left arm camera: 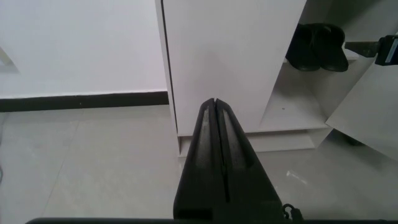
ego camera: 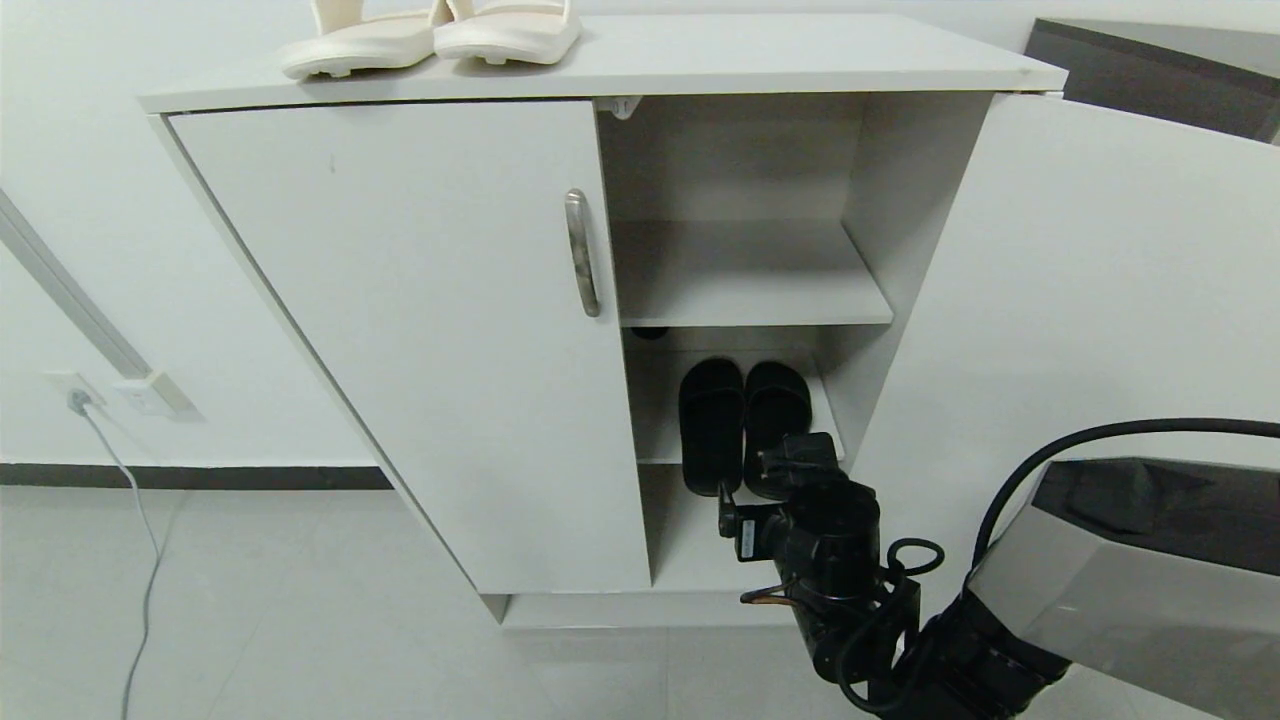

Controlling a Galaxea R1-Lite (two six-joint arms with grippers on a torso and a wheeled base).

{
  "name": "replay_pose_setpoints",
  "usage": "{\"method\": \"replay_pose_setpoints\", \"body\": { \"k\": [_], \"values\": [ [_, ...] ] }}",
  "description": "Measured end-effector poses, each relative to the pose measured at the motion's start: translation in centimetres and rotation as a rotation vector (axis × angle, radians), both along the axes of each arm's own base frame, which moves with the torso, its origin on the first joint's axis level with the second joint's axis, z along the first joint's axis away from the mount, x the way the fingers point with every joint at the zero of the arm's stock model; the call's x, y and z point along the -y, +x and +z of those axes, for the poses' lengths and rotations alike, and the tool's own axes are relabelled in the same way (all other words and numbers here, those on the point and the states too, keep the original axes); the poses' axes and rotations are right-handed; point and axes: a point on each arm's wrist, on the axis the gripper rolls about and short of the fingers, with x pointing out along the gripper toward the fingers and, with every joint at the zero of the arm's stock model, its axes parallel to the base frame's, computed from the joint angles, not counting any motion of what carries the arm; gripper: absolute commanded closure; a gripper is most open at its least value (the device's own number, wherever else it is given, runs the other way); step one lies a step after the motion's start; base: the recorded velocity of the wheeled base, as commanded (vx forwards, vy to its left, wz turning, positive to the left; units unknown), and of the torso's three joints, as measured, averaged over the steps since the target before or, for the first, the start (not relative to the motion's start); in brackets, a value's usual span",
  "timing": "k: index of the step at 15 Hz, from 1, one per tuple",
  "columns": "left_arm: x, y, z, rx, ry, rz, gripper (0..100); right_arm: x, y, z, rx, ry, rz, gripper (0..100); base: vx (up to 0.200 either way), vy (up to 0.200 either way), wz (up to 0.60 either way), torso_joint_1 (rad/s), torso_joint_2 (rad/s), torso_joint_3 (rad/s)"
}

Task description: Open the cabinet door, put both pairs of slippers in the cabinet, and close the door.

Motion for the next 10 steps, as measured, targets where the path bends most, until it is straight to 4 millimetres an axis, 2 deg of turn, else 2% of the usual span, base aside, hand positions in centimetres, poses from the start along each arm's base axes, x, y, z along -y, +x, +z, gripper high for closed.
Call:
{"method": "replay_pose_setpoints", "body": {
  "k": [6,10],
  "values": [
    [0.0,0.0,0.0,0.0,0.001,0.0,100,0.08,-0.28,0.58,0.009,0.0,0.005,0,0.0,0.0,0.0,0.002,0.0,0.189],
    [0.0,0.0,0.0,0.0,0.002,0.0,100,0.29,-0.82,0.97,0.011,-0.012,0.013,0,0.0,0.0,0.0,0.001,0.0,0.043]
  ]
}}
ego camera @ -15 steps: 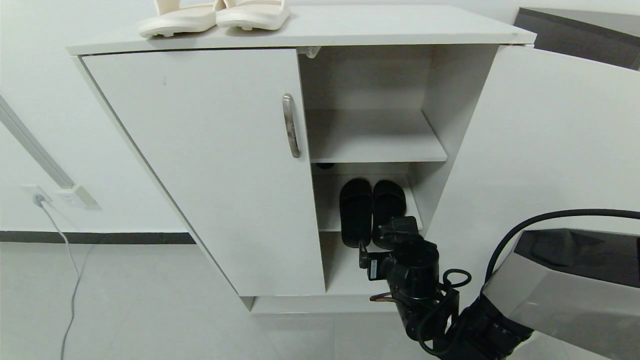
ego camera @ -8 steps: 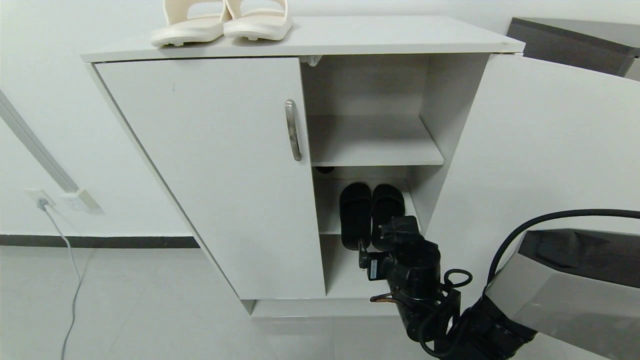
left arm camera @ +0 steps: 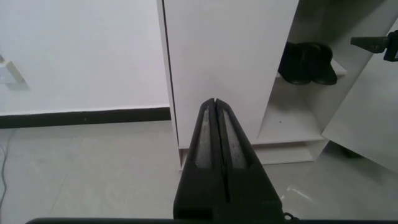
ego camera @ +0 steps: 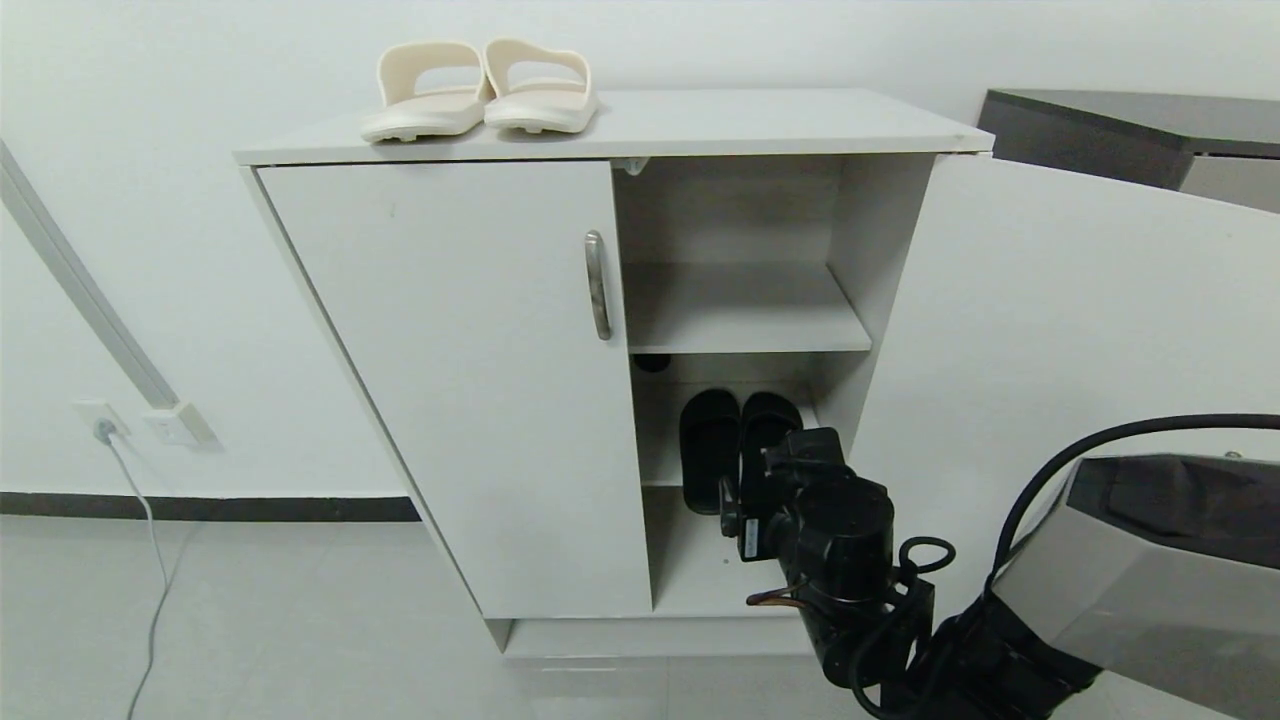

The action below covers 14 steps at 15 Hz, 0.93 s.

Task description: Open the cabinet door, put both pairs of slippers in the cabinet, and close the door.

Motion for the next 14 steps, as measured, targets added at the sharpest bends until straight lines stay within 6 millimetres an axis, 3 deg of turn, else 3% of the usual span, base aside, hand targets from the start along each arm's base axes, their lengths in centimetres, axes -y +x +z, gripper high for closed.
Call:
{"method": "replay_pose_setpoints", "body": {
  "k": [6,14],
  "values": [
    [0.0,0.0,0.0,0.0,-0.002,0.0,100,0.0,-0.6,0.2,0.01,0.002,0.014,0,0.0,0.0,0.0,0.0,0.0,0.0],
    [0.0,0.0,0.0,0.001,-0.005,0.002,100,-0.1,-1.2,0.0,0.004,-0.005,0.03,0,0.0,0.2,0.0,0.004,0.0,0.002]
  ]
}}
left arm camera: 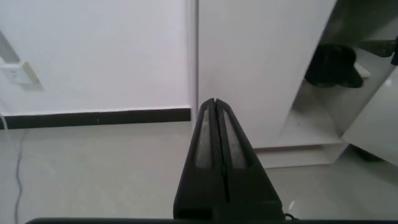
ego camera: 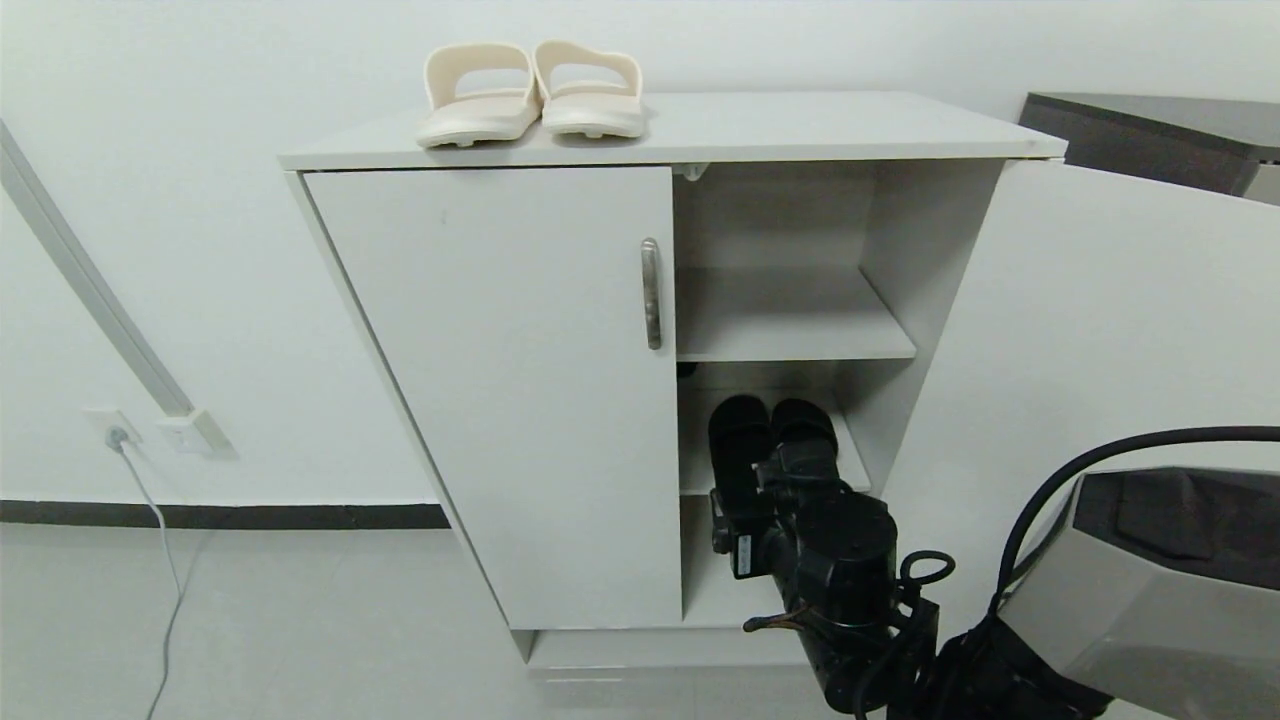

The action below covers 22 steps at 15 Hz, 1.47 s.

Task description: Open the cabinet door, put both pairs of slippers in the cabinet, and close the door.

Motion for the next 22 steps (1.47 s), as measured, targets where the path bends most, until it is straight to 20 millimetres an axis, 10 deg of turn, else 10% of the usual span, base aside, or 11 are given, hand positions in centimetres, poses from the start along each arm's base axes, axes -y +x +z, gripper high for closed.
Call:
{"method": "replay_pose_setpoints", "body": {
  "k": [8,22],
  "values": [
    [0.0,0.0,0.0,-0.001,0.0,0.0,100,0.1,-0.4,0.0,0.019,0.012,0.038,0,0.0,0.2,0.0,0.004,0.0,0.002],
    [0.0,0.0,0.0,0.0,-0.012,0.02,100,0.8,-1.0,-0.6,0.047,-0.024,0.088,0,0.0,0.0,0.0,0.0,0.0,0.0]
  ]
}}
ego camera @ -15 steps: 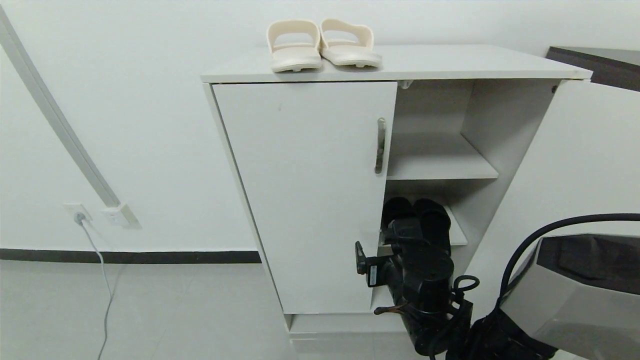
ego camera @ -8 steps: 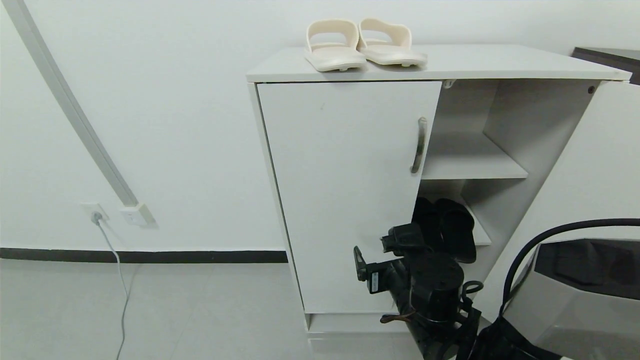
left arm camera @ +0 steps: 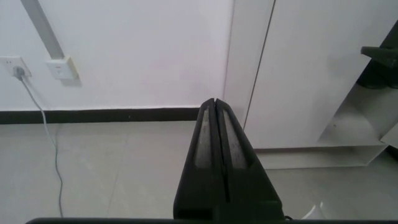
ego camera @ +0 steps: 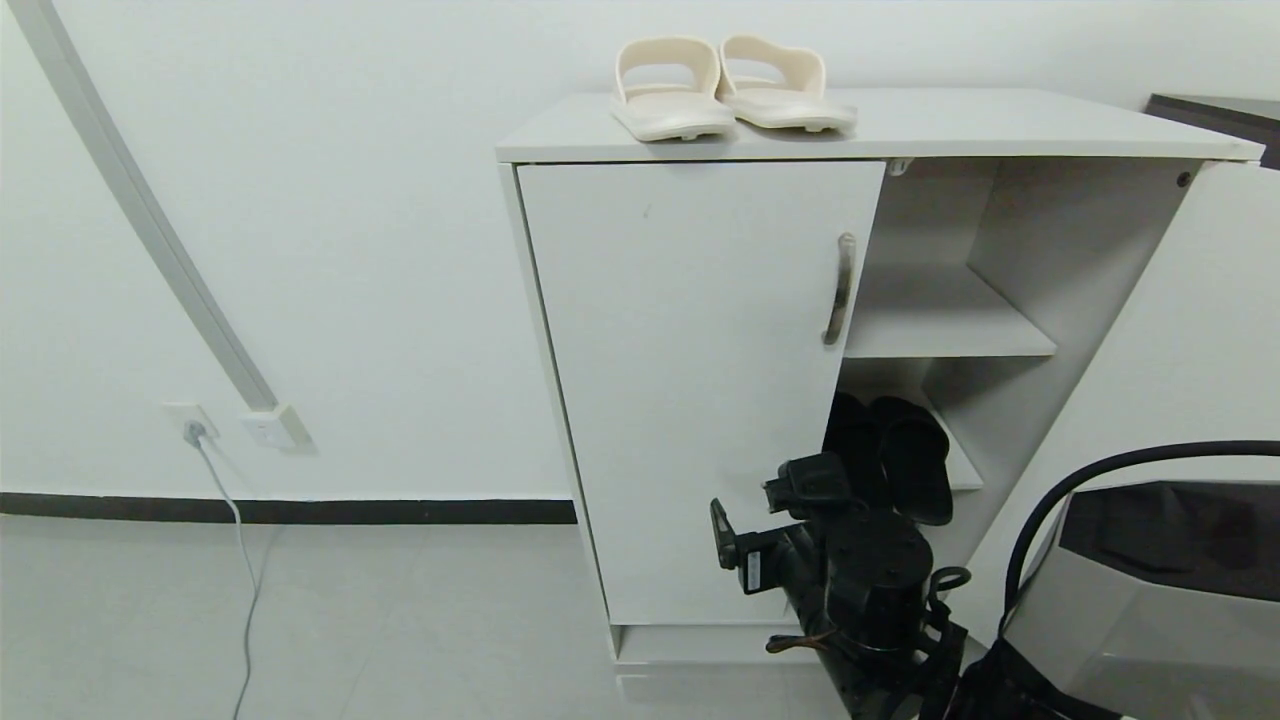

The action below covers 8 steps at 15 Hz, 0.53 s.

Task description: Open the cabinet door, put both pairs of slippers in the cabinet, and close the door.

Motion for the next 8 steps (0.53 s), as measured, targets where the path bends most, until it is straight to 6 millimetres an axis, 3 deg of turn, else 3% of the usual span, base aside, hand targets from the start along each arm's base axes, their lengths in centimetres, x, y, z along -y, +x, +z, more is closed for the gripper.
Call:
{"method": "replay_pose_setpoints", "body": {
  "k": [2,8],
  "values": [
    [0.0,0.0,-0.01,-0.001,0.0,0.0,100,-0.03,-0.03,-0.04,-0.002,-0.001,0.001,0,0.0,0.0,0.0,0.009,-0.08,-0.087],
    [0.0,0.0,0.0,0.0,0.0,0.0,100,-0.09,-0.28,-0.11,-0.002,-0.002,0.008,0,0.0,0.0,0.0,0.071,-0.39,-0.325]
  ]
}}
